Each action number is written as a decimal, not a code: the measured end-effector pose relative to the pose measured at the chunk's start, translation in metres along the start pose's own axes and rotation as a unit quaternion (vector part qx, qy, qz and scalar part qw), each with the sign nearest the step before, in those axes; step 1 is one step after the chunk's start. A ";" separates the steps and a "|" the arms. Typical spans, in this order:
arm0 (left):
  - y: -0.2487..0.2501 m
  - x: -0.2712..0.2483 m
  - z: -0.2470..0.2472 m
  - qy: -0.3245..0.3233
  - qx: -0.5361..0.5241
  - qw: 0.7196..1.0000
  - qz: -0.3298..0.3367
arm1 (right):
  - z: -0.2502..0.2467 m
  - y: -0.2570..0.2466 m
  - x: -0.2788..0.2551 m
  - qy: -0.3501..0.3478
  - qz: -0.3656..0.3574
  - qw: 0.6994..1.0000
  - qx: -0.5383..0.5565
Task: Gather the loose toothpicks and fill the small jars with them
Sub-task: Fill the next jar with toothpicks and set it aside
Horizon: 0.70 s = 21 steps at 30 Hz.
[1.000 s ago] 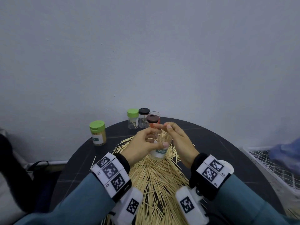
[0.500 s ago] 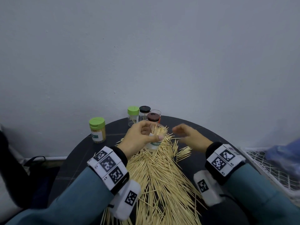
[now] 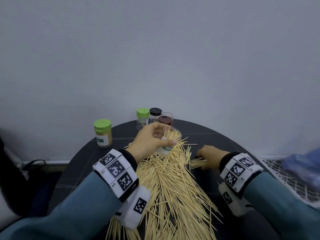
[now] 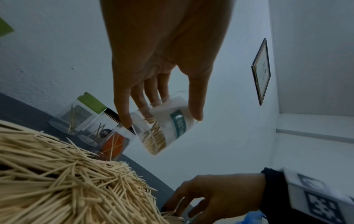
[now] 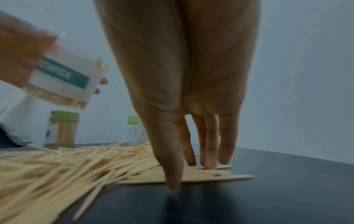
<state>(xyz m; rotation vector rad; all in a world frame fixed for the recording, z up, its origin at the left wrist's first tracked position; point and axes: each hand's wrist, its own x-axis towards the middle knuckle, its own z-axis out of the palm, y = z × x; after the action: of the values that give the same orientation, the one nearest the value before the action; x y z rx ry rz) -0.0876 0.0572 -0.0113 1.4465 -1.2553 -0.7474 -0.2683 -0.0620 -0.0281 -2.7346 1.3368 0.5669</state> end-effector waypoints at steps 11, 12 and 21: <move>0.001 -0.003 0.004 -0.013 0.013 1.000 0.005 | 0.006 -0.011 -0.019 0.020 0.000 0.999 0.043; 0.001 -0.004 0.004 -0.013 0.015 1.000 0.005 | 0.007 -0.013 -0.020 0.014 0.002 0.999 0.041; 0.000 -0.006 0.006 -0.023 0.027 0.999 0.011 | 0.011 -0.022 -0.026 -0.017 0.006 0.999 0.046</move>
<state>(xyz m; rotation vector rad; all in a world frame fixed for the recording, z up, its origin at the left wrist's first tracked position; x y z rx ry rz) -0.0948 0.0607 -0.0138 1.4645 -1.3332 -0.7405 -0.2688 -0.0266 -0.0321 -2.6344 1.3369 0.5364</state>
